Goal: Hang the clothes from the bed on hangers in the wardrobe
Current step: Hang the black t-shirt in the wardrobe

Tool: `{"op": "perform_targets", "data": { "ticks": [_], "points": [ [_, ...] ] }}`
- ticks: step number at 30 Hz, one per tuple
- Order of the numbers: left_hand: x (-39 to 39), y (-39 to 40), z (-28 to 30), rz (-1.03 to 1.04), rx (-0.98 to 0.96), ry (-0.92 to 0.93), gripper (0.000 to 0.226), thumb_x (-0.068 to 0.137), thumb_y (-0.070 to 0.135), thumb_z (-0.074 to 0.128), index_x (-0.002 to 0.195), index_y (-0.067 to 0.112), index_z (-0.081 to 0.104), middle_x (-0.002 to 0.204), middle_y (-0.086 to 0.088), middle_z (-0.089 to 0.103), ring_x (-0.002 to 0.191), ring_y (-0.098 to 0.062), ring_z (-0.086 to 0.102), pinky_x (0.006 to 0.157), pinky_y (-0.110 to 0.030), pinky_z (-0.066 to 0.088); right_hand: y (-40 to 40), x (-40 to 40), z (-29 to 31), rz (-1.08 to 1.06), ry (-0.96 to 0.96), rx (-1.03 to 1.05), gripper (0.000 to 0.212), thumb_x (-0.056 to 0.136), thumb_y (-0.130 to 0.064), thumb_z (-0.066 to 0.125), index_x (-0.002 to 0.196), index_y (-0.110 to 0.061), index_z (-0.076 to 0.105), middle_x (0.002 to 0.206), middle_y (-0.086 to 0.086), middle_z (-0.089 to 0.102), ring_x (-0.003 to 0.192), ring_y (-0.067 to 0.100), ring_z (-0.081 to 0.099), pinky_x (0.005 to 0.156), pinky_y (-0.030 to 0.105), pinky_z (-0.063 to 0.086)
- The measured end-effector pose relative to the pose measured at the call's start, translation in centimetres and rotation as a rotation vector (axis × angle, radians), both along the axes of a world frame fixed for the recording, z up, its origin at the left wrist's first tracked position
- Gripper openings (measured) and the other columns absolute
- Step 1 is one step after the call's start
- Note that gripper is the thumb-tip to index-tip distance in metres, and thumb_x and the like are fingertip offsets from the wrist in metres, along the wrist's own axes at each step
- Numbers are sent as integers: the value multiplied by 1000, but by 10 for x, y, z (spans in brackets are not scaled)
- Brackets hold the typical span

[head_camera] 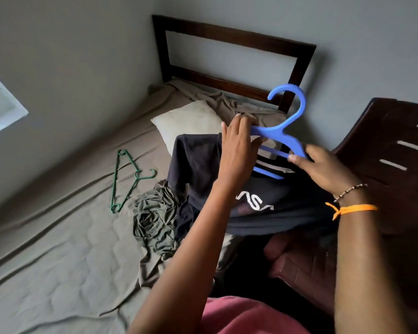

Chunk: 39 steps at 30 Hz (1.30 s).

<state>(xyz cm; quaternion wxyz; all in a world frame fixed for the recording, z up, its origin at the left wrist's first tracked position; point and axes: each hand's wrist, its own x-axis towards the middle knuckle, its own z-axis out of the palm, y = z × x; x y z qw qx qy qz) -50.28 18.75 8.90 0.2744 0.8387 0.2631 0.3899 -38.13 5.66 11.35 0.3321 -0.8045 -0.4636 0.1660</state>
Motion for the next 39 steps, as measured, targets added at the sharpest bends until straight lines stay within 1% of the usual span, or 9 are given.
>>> {"op": "perform_targets", "data": {
  "ticks": [3, 5, 8, 18, 26, 30, 34, 36, 39],
  "points": [
    [8, -41, 12, 119, 47, 4, 36, 85, 25, 58, 118, 11, 52, 128, -6, 48, 133, -27, 32, 115, -52, 6, -47, -4, 12, -81, -8, 62, 10, 94, -17, 54, 94, -13, 63, 83, 1, 64, 81, 17, 59, 79, 24, 44],
    [10, -72, 18, 165, 75, -31, 38, 81, 26, 61, 115, 13, 53, 125, -5, 50, 131, -27, 32, 114, -53, 6, -85, -11, 18, -141, -10, 122, 14, 94, -18, 54, 82, -22, 60, 77, -2, 61, 75, 15, 55, 76, 35, 43],
    [11, -128, 23, 108, 71, -78, 27, 83, 32, 59, 98, 10, 55, 107, -8, 55, 118, -31, 40, 111, -56, 13, -154, -34, 27, -265, 5, 214, 17, 95, -13, 52, 79, -18, 57, 69, -1, 50, 60, 2, 44, 65, 22, 37],
    [-21, -356, 15, -549, 140, 17, 30, 83, 23, 38, 84, -2, 53, 83, -20, 56, 74, -40, 50, 77, -47, 37, -414, -149, 22, -738, 4, 140, 19, 89, -31, 58, 80, -15, 63, 82, 15, 65, 73, 16, 53, 69, 35, 42],
    [-41, -564, 26, -975, 111, 73, 36, 73, 16, 66, 108, 10, 62, 111, -12, 57, 101, -35, 52, 85, -32, 32, -607, -239, 5, -1285, -125, 56, 43, 79, -49, 46, 71, -7, 52, 62, 3, 53, 66, 27, 53, 67, 45, 46],
    [-55, -684, 33, -1070, -46, 482, 25, 84, 36, 63, 97, 15, 62, 102, -11, 66, 97, -33, 60, 81, -37, 46, -702, -284, -7, -1551, -142, 66, 20, 91, -20, 58, 72, -13, 52, 68, 5, 53, 72, 25, 53, 68, 38, 39],
    [-76, -817, 28, -1653, -351, 982, 34, 96, 37, 52, 80, 9, 62, 75, -8, 66, 68, -22, 67, 66, -31, 57, -789, -321, -14, -1735, -213, 28, 18, 88, -7, 58, 99, 3, 67, 90, 21, 67, 85, 28, 61, 73, 36, 39],
    [-92, -882, 32, -1812, -537, 1160, 35, 99, 31, 47, 76, 6, 57, 67, -7, 62, 47, -13, 61, 42, -19, 45, -831, -336, -14, -1776, -231, 27, 13, 89, -8, 58, 93, -1, 68, 81, 15, 66, 72, 8, 57, 63, 20, 38],
    [-111, -966, 33, -1919, -659, 1266, 32, 98, 22, 50, 72, 6, 58, 57, -4, 61, 46, -11, 56, 42, -17, 43, -890, -358, -2, -1873, -177, 103, 14, 92, -5, 54, 88, -12, 65, 81, 4, 61, 62, -5, 48, 57, 3, 34]
  ]
}}
